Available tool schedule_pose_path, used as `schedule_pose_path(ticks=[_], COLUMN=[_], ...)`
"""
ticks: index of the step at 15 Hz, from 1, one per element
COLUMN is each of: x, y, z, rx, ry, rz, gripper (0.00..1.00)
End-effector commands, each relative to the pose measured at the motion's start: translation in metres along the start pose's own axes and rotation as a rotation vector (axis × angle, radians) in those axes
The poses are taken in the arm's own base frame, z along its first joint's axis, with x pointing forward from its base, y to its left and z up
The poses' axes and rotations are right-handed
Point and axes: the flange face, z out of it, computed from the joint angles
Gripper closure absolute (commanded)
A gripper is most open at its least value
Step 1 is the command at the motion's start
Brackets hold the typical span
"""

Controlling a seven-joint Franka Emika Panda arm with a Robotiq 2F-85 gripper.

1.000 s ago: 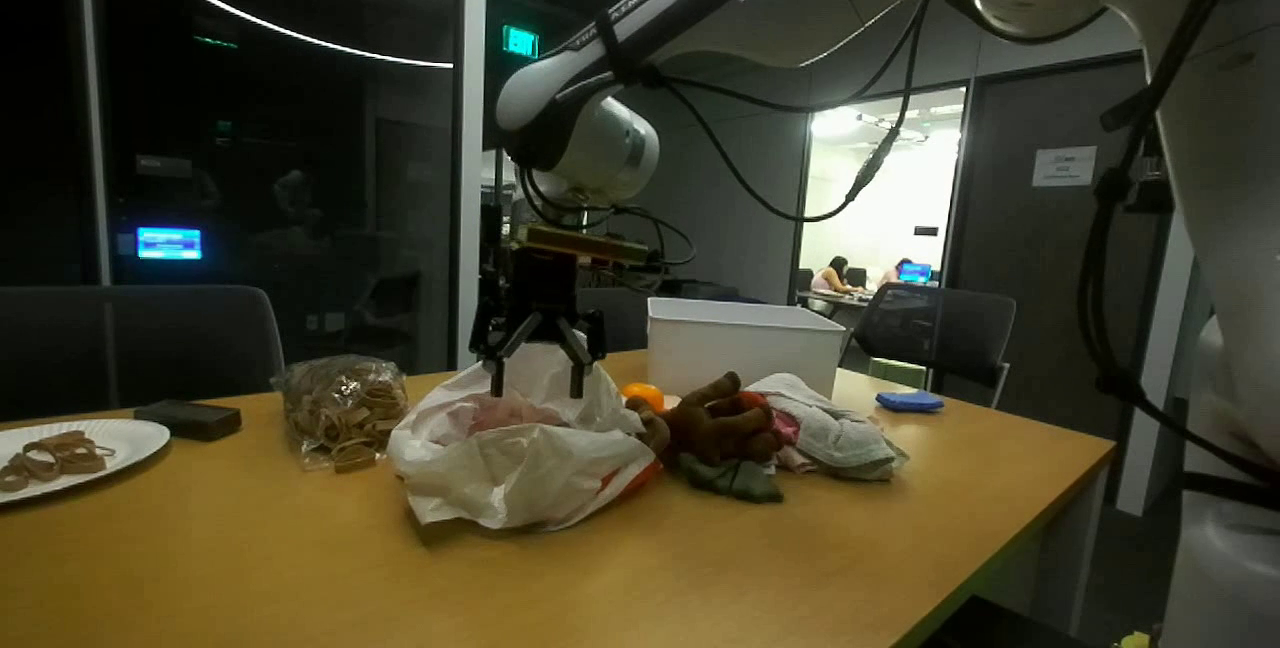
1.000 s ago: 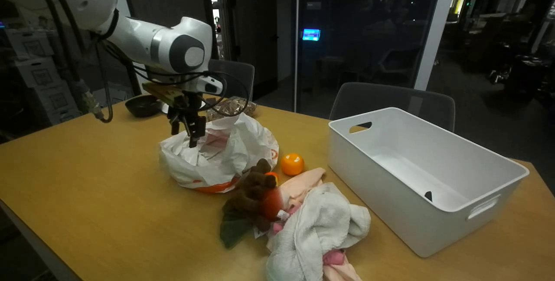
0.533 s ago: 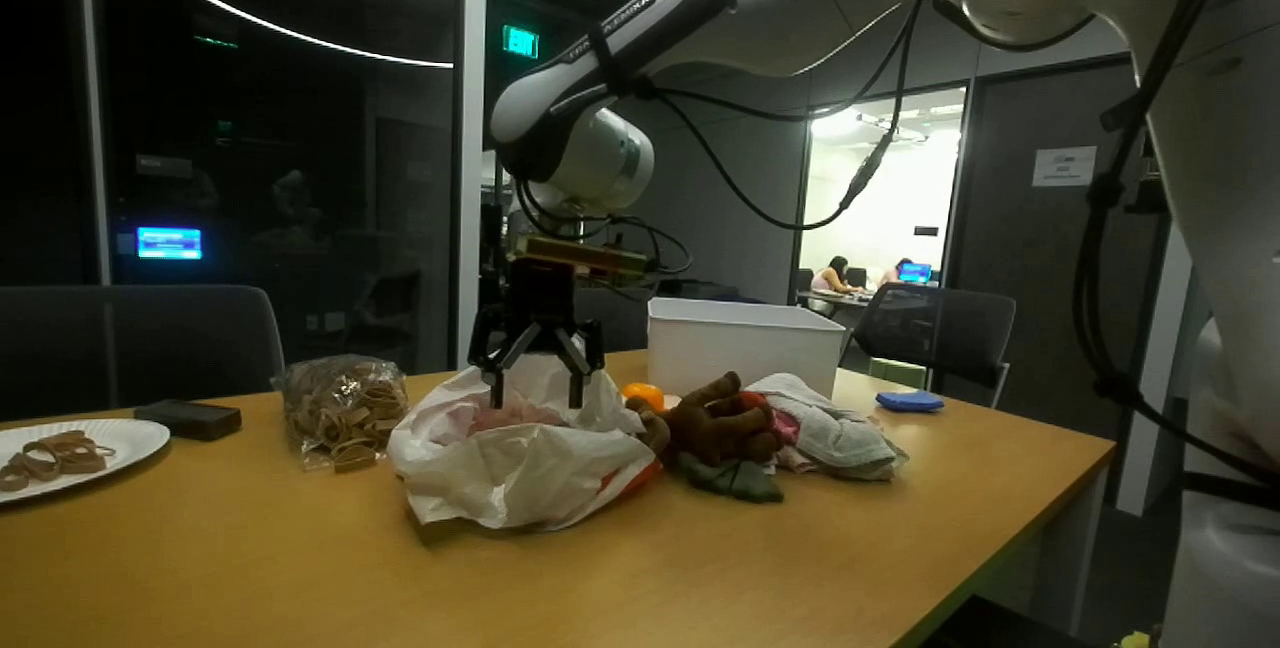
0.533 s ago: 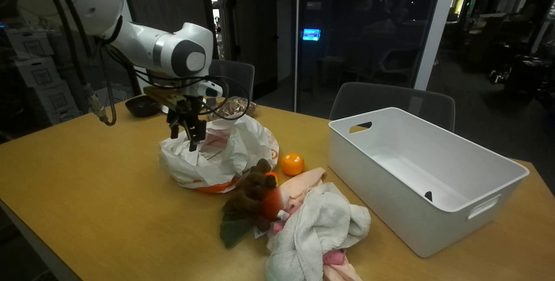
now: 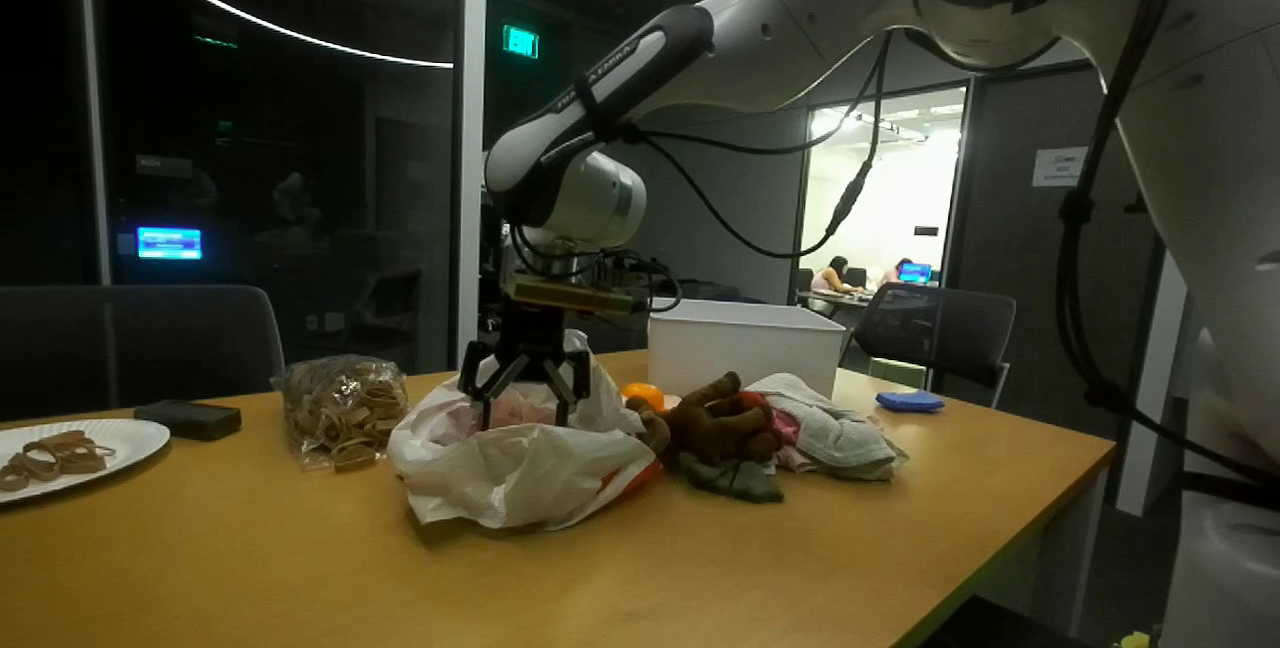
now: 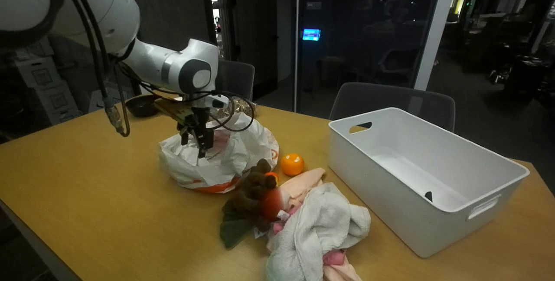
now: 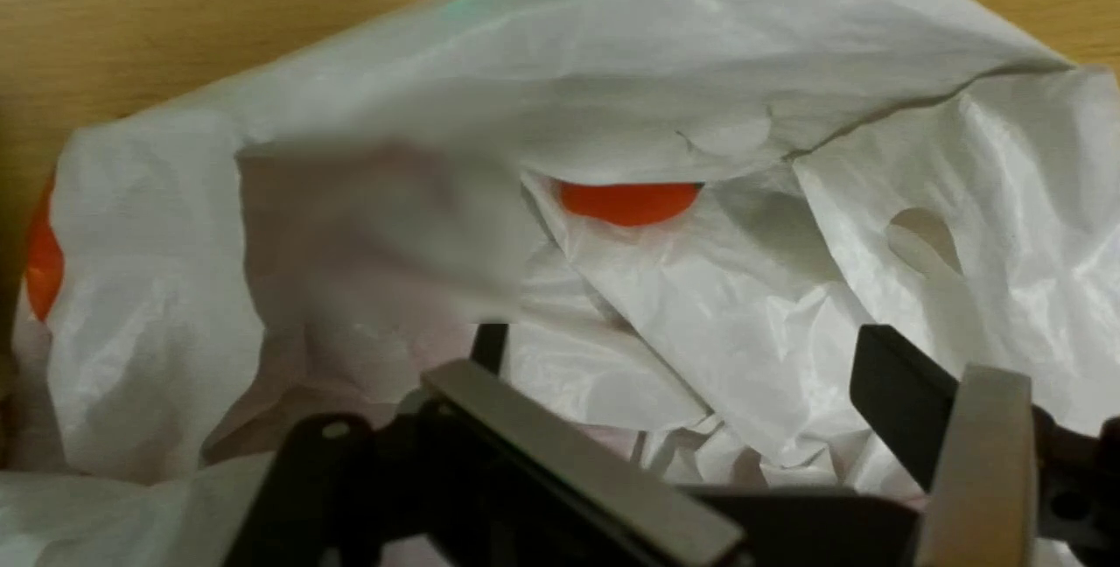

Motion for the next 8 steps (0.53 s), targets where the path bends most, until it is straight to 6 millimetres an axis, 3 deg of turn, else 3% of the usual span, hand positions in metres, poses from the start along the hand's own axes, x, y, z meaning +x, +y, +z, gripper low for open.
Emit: schedule_pose_path(ticks=[1,8], x=[-0.006,-0.036], y=[0.006,0.006], z=[0.009,0.040], rx=[0.002,-0.056], ry=[-0.007,-0.082], rz=[0.054,0.055], gripper=[0.00,0.00])
